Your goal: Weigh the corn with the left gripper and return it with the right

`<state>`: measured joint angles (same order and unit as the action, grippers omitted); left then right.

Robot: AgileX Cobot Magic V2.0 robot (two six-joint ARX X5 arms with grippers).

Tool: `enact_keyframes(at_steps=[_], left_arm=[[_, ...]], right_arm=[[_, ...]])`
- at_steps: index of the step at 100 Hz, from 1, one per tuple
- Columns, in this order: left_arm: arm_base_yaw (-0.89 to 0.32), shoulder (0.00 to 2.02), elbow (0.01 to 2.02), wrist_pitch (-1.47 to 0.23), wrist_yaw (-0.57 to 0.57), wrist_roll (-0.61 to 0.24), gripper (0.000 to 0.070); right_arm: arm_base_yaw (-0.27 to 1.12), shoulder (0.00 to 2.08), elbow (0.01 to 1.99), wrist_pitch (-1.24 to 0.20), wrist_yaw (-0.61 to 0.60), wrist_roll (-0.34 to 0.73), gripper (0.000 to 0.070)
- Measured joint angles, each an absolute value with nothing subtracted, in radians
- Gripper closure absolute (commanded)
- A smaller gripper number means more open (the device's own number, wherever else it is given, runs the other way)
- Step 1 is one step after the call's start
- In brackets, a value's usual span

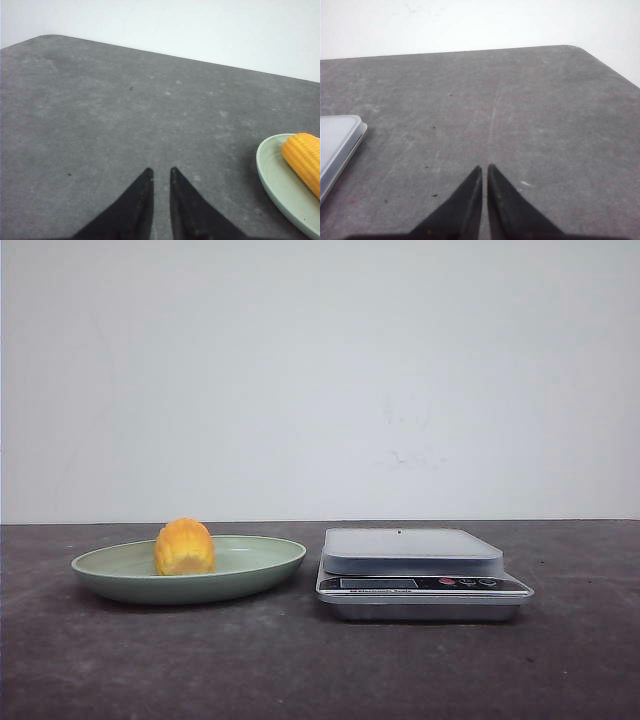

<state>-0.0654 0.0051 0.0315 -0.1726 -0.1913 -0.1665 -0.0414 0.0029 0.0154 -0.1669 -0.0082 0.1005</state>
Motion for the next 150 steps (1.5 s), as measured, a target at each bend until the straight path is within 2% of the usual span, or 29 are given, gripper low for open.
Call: enact_keyframes(at_steps=[46,69,108,119,134,150], left_arm=[[-0.065,0.005,0.031,-0.173,-0.191,-0.167,0.0685],[-0.065,0.005,0.031,-0.152,-0.191,-0.168,0.0684],[-0.065,0.005,0.031,-0.101,-0.191,-0.168,0.0684],[-0.065,0.005,0.031,-0.099,-0.191,-0.170,0.0688],[-0.065,0.006,0.033,-0.086,-0.178,-0.226,0.0687],[-0.068,0.064,0.084,-0.122,-0.128,-0.305,0.0687]], right_arm=[[-0.041,0.003,0.015,-0.152,-0.009,0.102,0.0689],[-0.041,0.003,0.015,-0.139,-0.026,0.162,0.0689],[-0.041,0.003,0.015,-0.140,-0.027,0.187,0.0689],[-0.041,0.003,0.015,-0.142,-0.059,0.192,0.0694],[-0.041,0.003,0.016,-0.135,-0.092,0.228,0.0697],[-0.041,0.031,0.101,-0.200,-0.096,0.291,0.0698]])
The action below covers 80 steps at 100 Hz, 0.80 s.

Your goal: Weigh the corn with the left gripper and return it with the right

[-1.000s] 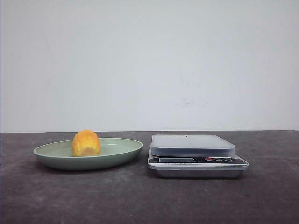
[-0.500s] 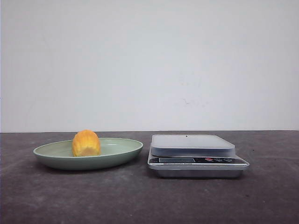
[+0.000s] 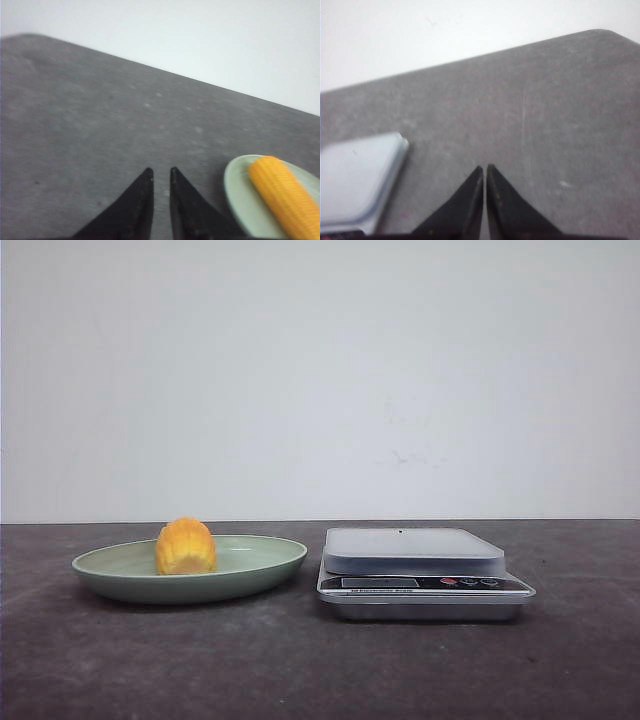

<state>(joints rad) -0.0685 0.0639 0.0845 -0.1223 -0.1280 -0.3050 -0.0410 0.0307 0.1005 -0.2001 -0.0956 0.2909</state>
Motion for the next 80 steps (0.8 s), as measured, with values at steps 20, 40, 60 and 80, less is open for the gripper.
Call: enact_keyframes(at_steps=[20,40,60,80], left_arm=[[-0.069,0.203,0.238,-0.123,-0.117,-0.342,0.0655],[-0.073,0.355,0.415,-0.200,-0.073,-0.347,0.0257],[-0.079,0.461,0.640,-0.257,-0.014,-0.284,0.0252],[-0.122,0.557,0.785,-0.323,0.035,-0.261,0.0207]], right_arm=[[-0.041,0.158,0.318,-0.232,-0.109,0.326,0.0694],[-0.041,0.319,0.514,-0.303,-0.166,0.310,0.0296],[-0.019,0.437,0.677,-0.357,-0.184,0.273,0.0278],[0.032,0.533,0.837,-0.438,-0.185,0.237,0.0212]])
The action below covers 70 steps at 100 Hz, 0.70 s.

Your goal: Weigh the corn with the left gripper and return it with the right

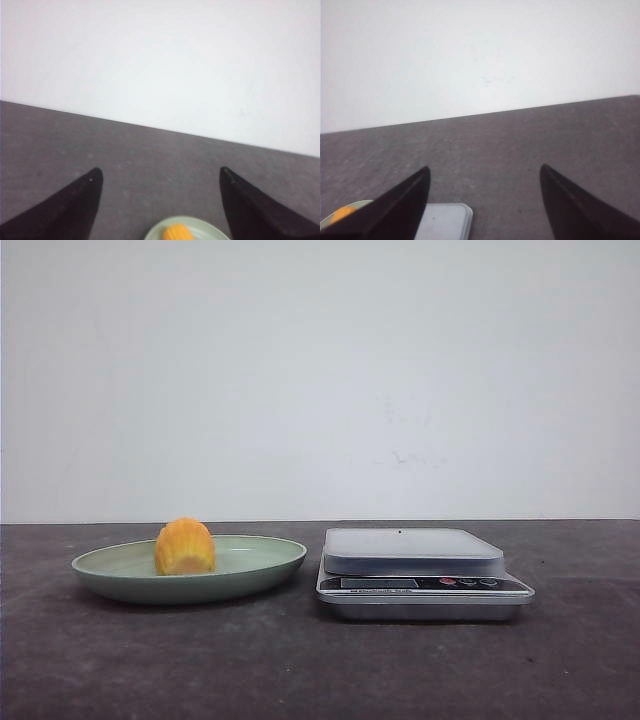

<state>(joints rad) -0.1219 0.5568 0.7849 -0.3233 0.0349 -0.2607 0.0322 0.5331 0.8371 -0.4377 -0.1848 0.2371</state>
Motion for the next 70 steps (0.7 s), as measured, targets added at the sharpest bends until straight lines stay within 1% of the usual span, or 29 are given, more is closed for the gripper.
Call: enact_keyframes(at_steps=[10,19,41,47,55,70], left_arm=[[-0.143,0.610,0.802,-0.359,0.045,-0.261,0.0136],[-0.170,0.678,0.802,-0.359,0.061,-0.261,0.0136],[-0.258,0.903,0.802,-0.347,0.075,-0.261,0.0137],[-0.280,0.957,0.802,-0.331,0.076,-0.263,0.0137],[-0.307,1.025,0.802,-0.306,0.076,-0.268,0.0137],[-0.352,1.132,0.802,-0.276,0.074,-0.279,0.0138]], right_arm=[[0.059,0.567,0.883,-0.480,-0.192,0.217,0.0212],[0.083,0.590,0.908,-0.512,-0.206,0.197,0.0212],[0.122,0.618,0.910,-0.538,-0.207,0.163,0.0211],[0.133,0.627,0.910,-0.537,-0.207,0.159,0.0195],[0.146,0.648,0.910,-0.535,-0.207,0.150,0.0148],[0.166,0.715,0.910,-0.536,-0.207,0.136,0.0146]])
